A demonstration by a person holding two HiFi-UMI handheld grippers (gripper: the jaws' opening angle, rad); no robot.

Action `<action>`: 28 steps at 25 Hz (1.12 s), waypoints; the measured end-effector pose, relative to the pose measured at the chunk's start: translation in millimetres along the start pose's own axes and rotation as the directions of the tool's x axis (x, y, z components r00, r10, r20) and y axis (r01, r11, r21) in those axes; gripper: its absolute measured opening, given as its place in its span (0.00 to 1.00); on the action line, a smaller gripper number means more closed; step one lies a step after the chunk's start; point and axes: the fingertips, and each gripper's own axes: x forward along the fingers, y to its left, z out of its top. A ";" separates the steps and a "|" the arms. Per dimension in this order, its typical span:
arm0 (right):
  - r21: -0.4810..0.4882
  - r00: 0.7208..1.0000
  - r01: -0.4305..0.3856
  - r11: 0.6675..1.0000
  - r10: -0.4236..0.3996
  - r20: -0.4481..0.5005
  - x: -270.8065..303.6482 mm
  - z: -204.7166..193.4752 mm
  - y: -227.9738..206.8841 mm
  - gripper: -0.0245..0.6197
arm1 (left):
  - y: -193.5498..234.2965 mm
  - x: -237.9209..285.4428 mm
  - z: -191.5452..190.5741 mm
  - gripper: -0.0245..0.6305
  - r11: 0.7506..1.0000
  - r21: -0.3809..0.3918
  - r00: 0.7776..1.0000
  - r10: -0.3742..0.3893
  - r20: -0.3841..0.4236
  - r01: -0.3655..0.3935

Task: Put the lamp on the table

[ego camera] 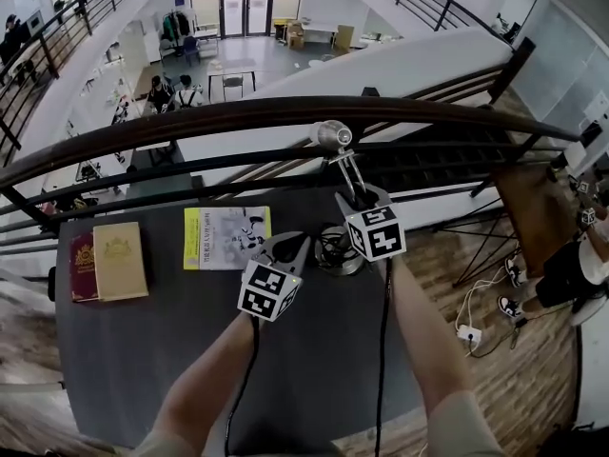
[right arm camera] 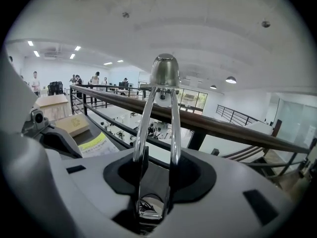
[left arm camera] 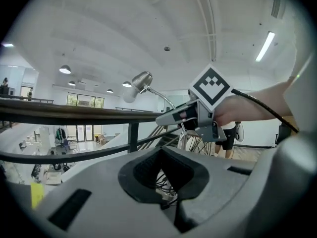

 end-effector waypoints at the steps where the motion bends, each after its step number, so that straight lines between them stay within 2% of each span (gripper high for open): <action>1: 0.005 1.000 -0.003 1.000 0.003 0.003 -2.4 1.7 -0.7 0.25 | -0.7 -1.3 6.4 0.04 1.000 -0.008 1.000 0.000 0.011 0.000; 7: 0.028 1.000 -0.025 0.999 0.025 -0.001 -31.5 14.1 -0.5 0.26 | -5.7 -13.4 40.9 0.04 1.000 -0.003 0.999 0.018 0.037 -0.018; 12: -0.034 1.000 0.001 0.999 -0.001 0.007 -68.4 27.7 -3.6 0.30 | -10.9 -26.7 77.6 0.04 0.999 -0.004 0.997 0.039 0.060 -0.039; 14: -0.023 0.999 0.008 1.000 -0.007 0.040 -91.7 40.7 -6.5 0.30 | -18.3 -35.8 95.4 0.04 0.999 0.015 0.997 0.044 0.066 -0.045; 19: 0.056 0.989 -0.018 0.998 0.010 0.148 -161.3 73.6 -7.9 0.29 | -43.2 -62.9 132.4 0.04 0.990 0.128 0.996 0.043 0.073 -0.052; 28: 0.143 0.939 -0.021 0.989 -0.030 0.343 -306.1 106.5 -5.0 0.20 | -87.8 -141.8 199.2 0.04 0.991 0.126 0.979 0.025 0.202 -0.051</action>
